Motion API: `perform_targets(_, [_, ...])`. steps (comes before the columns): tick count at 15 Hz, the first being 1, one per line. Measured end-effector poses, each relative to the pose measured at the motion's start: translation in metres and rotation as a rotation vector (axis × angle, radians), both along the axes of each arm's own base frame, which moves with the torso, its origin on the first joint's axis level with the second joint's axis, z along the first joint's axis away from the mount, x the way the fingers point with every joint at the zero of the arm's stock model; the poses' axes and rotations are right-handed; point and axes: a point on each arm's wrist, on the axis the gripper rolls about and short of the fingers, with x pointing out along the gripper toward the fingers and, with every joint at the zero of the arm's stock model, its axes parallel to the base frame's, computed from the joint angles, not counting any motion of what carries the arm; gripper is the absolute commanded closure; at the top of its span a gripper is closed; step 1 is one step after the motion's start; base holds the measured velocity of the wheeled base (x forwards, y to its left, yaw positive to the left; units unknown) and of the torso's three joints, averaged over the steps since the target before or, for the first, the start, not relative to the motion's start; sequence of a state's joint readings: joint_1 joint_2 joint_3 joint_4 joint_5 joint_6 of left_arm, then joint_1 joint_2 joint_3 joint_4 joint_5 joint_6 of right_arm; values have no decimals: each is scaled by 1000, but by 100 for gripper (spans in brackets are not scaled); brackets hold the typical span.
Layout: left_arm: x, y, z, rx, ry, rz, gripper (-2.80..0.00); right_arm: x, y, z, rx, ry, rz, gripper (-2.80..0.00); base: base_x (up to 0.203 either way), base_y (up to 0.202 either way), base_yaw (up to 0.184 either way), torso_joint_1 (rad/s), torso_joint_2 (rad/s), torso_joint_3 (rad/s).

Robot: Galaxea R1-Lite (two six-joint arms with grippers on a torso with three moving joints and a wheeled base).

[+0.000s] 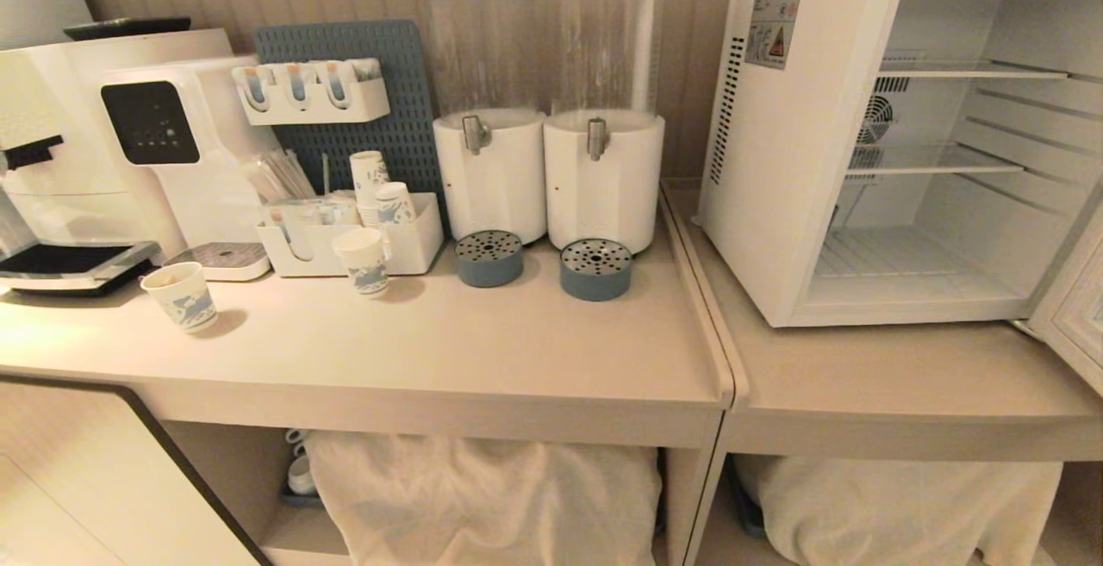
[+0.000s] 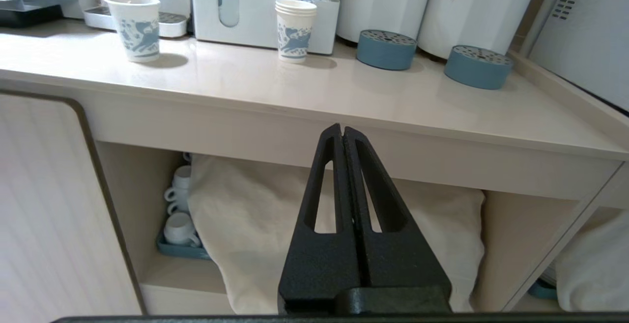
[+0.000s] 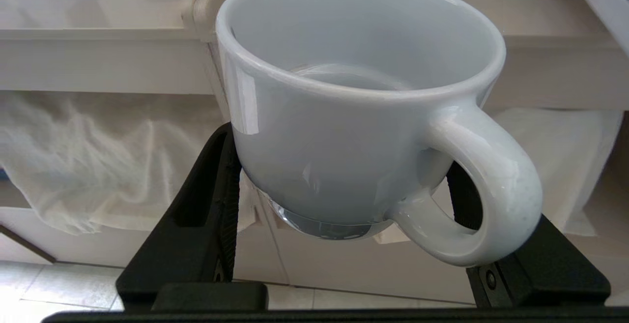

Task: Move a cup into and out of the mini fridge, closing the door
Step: Place the ceramic cup on the table

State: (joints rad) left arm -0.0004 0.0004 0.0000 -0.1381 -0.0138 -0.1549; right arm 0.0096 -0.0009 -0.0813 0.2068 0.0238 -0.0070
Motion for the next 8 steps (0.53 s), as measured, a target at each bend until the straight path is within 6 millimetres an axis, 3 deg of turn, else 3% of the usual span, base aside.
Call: perform_targets(8, [0,0,0,0,0,-2,0,0,0,0,0,0,1,0,0,191,0,3,3,4])
